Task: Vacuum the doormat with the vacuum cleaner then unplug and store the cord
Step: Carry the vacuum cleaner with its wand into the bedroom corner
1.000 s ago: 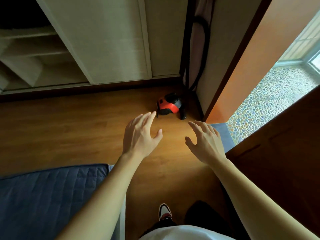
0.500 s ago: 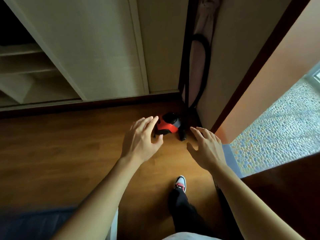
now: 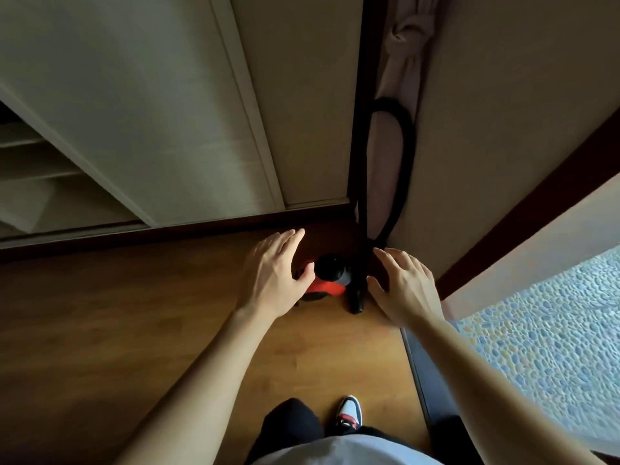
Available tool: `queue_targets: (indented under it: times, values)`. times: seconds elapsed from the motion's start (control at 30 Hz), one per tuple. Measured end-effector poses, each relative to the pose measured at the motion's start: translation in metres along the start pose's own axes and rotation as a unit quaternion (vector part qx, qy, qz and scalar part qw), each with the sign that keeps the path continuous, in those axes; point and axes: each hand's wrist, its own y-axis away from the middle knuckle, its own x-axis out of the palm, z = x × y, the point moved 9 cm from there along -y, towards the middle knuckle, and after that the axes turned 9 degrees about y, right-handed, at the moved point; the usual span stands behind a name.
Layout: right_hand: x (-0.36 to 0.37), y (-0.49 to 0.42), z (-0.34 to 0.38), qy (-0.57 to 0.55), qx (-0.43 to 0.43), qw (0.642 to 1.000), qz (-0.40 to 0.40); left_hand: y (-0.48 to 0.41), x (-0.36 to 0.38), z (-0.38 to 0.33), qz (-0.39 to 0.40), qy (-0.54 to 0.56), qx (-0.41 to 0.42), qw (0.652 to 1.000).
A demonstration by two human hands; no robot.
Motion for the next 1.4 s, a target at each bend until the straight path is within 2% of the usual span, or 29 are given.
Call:
queue_targets:
  times: [0.3, 0.5, 0.63, 0.8, 1.03, 1.4]
  values:
    - [0.018, -0.095, -0.004, -0.008, 0.020, 1.000, 0.021, -0.096, 0.016, 0.036, 0.009, 0.003, -0.003, 1.000]
    - [0.018, -0.165, -0.011, 0.016, 0.057, 0.998, 0.018, -0.189, 0.017, 0.050, 0.040, -0.043, 0.048, 0.997]
    - [0.016, -0.214, -0.011, 0.038, 0.077, 0.996, 0.005, -0.248, 0.018, 0.064, 0.049, -0.027, 0.078, 0.995]
    - [0.018, -0.262, -0.015, 0.010, 0.110, 0.994, -0.017, -0.304, 0.033, 0.082, 0.079, -0.018, 0.100, 0.992]
    - [0.024, -0.281, -0.032, -0.001, 0.108, 0.993, -0.038, -0.328, 0.057, 0.073, 0.096, -0.012, 0.118, 0.988]
    - [0.061, -0.270, -0.061, -0.065, 0.105, 0.992, -0.003, -0.297, 0.118, 0.066, 0.152, 0.000, 0.070, 0.986]
